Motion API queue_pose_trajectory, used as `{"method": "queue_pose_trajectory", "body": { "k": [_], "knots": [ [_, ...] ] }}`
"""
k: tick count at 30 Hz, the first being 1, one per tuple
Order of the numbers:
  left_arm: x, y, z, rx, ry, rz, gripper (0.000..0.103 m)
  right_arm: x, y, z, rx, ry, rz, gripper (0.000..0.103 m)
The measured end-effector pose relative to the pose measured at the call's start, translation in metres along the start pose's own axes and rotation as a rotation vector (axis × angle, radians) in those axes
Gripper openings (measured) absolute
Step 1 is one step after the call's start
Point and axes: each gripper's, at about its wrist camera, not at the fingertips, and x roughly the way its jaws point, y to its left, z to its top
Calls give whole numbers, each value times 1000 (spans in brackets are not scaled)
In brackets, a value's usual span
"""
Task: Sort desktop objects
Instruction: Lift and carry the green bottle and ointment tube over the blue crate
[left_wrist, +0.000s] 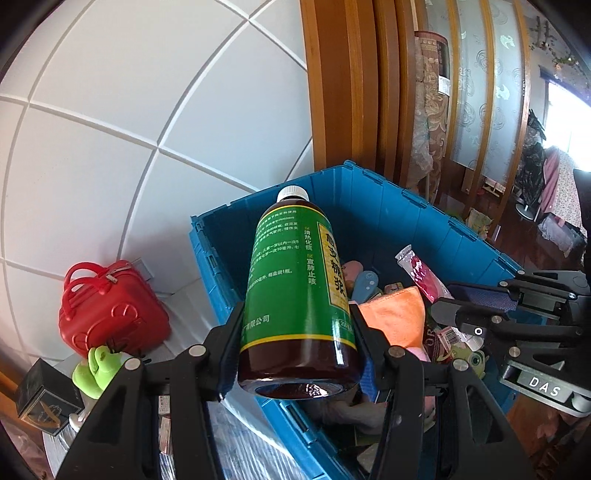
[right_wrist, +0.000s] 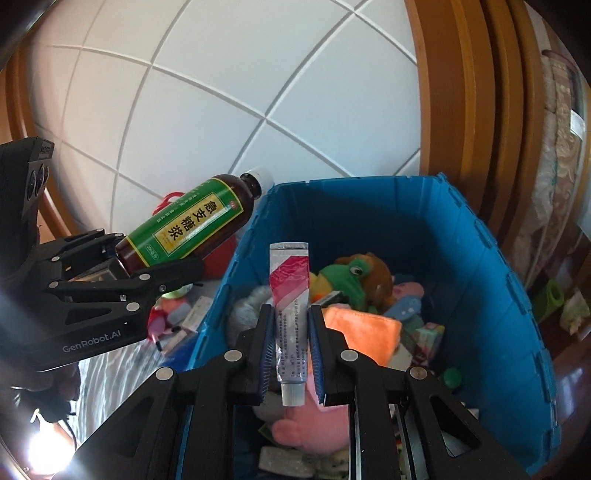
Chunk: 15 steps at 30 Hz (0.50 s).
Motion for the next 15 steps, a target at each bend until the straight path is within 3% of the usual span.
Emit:
{"method": "queue_pose_trajectory", "body": {
  "k": [15],
  "knots": [
    [43,-32,42,68,23,-48,51,11,-59,6,64,23,-106,18]
  ]
}}
